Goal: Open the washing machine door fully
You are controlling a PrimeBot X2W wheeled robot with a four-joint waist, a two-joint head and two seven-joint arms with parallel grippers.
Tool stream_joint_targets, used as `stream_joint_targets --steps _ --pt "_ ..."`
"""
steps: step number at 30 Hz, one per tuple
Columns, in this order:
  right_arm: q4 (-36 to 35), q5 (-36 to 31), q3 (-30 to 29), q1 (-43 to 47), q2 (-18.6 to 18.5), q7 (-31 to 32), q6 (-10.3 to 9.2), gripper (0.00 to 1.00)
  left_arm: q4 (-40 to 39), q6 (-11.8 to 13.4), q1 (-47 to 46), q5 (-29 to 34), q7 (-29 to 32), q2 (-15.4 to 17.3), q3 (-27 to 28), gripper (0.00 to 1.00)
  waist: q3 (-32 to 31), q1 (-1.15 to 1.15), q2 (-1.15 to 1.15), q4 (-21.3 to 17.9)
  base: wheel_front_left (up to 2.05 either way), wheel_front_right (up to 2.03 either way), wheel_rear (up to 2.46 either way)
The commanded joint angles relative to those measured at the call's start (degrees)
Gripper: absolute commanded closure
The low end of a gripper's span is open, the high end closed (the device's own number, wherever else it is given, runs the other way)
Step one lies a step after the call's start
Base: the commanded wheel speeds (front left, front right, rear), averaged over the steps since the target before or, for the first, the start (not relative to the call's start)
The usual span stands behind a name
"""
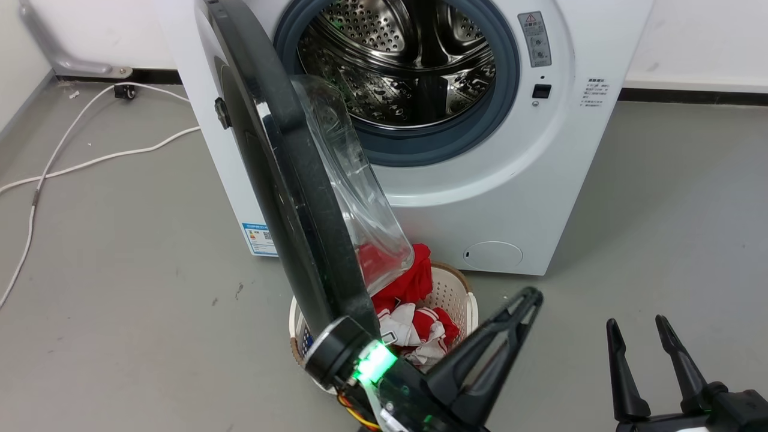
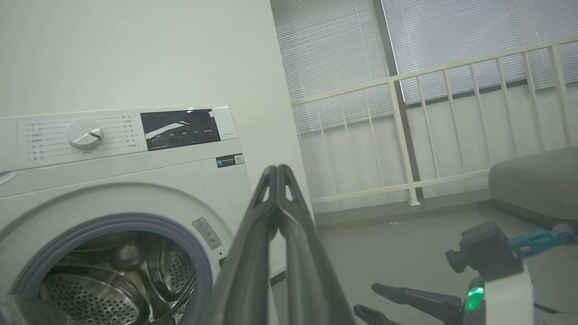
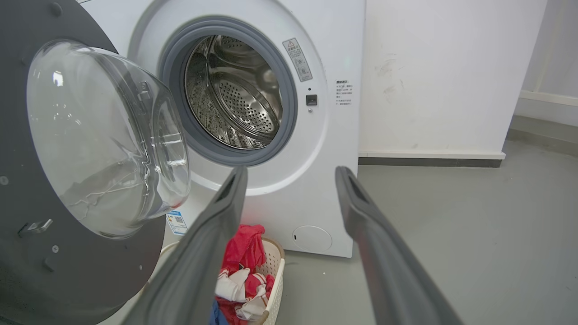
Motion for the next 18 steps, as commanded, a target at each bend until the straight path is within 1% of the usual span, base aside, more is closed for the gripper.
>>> stream_joint_targets --steps 1,6,18 --pt "0.0 -0.3 -0.2 -0.7 0.2 -0.1 -0.01 0.0 0.6 -0.1 -0.6 -0.3 -0.1 -0.1 -0.7 1.0 0.3 0.0 0.0 0.2 0.0 0.0 0.0" --pt "0.2 -0.6 -0.2 -1.2 0.2 -0.1 -0.01 0.0 3.5 -0.1 -0.7 -0.3 -0.1 0.4 -2.1 1.0 1.4 0.0 0.0 0.6 0.0 0.0 0.0" --pt "0.7 -1.0 -0.4 -2.8 0.2 -0.1 -0.01 0.0 9.8 2.0 1.9 -2.0 -0.1 2.7 -0.9 1.0 3.7 0.0 0.0 1.5 0.0 0.0 0.0"
